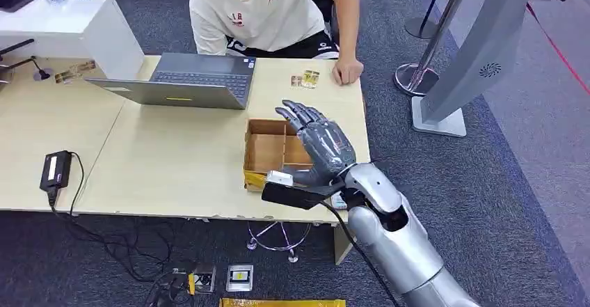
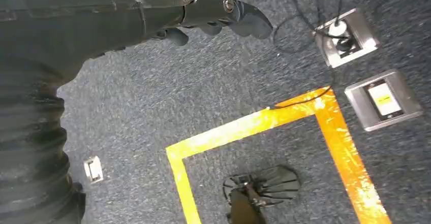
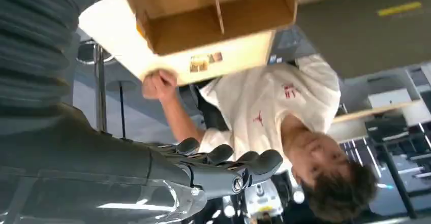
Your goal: Pass the card to the sensor for recognition and then transmit it.
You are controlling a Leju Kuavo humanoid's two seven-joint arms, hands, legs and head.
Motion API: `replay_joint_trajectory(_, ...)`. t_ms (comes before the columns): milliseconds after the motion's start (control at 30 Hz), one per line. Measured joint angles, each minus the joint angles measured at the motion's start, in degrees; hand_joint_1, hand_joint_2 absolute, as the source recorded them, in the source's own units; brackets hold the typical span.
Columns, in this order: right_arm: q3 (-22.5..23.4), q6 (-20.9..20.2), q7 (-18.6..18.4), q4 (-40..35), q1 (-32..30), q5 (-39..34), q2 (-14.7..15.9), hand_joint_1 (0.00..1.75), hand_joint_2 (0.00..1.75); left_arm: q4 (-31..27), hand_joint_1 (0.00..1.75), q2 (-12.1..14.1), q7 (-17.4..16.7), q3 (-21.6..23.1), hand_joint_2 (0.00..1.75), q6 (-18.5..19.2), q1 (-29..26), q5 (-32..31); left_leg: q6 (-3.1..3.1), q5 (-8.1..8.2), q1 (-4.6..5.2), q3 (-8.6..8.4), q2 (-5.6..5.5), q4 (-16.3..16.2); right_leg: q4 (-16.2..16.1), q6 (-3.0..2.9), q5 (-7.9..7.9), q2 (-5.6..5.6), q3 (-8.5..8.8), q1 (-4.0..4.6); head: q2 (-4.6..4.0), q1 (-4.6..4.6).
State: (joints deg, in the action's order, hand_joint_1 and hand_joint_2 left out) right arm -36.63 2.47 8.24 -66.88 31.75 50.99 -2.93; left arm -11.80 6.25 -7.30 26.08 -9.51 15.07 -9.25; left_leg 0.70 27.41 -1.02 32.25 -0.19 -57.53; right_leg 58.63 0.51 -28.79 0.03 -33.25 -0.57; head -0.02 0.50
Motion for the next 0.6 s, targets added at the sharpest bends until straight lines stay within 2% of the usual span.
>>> replay_joint_trajectory(200,-0.9,0.7,0.6,5.5,0.0,0.0,-1.7,0.0,1.75,0.0,0.0,-0.2,-0.1,0.0,1.75,-0.1,0.5,0.0,0.0,0.0,0.0,0.02,0.0,0.0,0.0,0.0,-0.01,0.0,-0.02,0.0,0.0,0.0)
replay_joint_trajectory(600,-2.5,1.0,-0.2,10.7,0.0,-1.3,-2.8,0.0,1.75,0.0,0.0,-0.4,-0.4,0.0,1.75,-0.6,0.2,0.1,0.0,0.0,0.0,0.03,0.0,0.0,0.0,0.0,0.0,0.0,-0.02,0.0,0.0,0.02)
